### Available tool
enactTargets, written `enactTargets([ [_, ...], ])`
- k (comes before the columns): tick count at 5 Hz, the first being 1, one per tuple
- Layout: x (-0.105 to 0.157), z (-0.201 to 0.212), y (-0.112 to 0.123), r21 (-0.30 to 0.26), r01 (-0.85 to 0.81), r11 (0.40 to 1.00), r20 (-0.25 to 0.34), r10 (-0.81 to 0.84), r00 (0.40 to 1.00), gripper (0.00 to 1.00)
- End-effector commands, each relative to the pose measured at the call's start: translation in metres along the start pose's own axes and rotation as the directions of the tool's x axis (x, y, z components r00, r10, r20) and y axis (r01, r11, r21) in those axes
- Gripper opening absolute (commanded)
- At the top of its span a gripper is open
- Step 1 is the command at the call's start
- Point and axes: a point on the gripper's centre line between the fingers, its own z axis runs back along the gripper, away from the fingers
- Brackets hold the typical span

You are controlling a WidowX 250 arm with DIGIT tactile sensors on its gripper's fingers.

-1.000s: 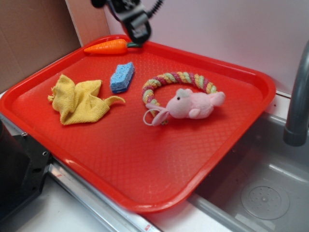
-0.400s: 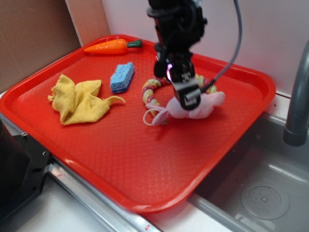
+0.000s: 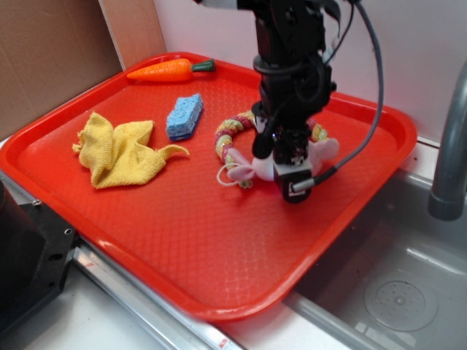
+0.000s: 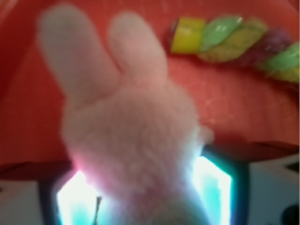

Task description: Grab the pink bunny.

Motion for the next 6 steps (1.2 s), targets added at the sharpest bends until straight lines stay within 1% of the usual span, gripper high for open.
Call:
enactTargets([
  [1,0.003,0.021,-0.005,0.009,-0.047,0.999,0.024,0.047,0.999,0.00],
  [2,-0.007,0.050,0.011,-0.024,-0.172,0.985,-0.035,0.171,0.985,0.00],
  [3,-0.027,0.094,0.024,-0.033,-0.292,0.956,-0.013,0.292,0.956,0.00],
  [4,-0.058,0.126,0.040,-0.044,-0.394,0.918,0.026,0.395,0.918,0.00],
  [5,-0.093,0.148,0.049,-0.054,-0.482,0.875,0.062,0.485,0.872,0.00],
  [6,-0.120,0.159,0.050,-0.036,-0.548,0.836,0.093,0.549,0.831,0.00],
])
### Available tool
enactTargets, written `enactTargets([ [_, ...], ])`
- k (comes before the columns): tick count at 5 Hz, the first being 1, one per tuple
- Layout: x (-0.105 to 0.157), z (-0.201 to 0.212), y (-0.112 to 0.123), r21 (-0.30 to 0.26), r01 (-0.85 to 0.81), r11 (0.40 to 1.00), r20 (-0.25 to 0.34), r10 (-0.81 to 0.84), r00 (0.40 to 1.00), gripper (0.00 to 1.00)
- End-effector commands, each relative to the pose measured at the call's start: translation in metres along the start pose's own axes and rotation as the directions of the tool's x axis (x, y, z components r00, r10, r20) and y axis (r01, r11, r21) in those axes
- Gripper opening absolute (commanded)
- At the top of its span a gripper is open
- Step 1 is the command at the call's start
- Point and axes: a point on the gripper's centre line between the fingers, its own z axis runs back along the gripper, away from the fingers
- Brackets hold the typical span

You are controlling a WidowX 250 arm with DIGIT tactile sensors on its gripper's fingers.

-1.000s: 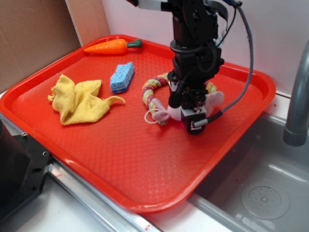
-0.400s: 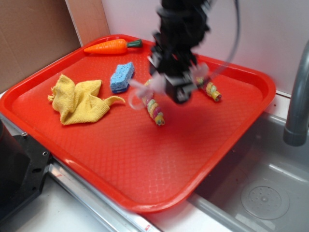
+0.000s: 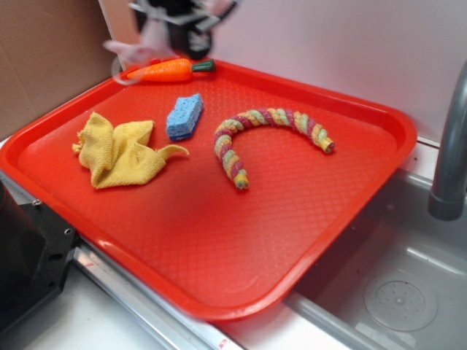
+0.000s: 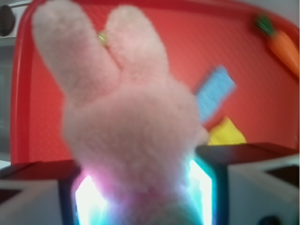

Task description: Grab the pink bunny.

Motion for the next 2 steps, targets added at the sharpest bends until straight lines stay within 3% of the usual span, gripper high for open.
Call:
enactTargets([
  [1,-0.0413,0.0208,0.0140,-0.014,-0.085,0.996,0.093,0.086,0.992,0.00],
  [2,-0.0370,0.0160,0.0123,-0.050,-0.007,0.999,0.075,0.010,0.997,0.00],
])
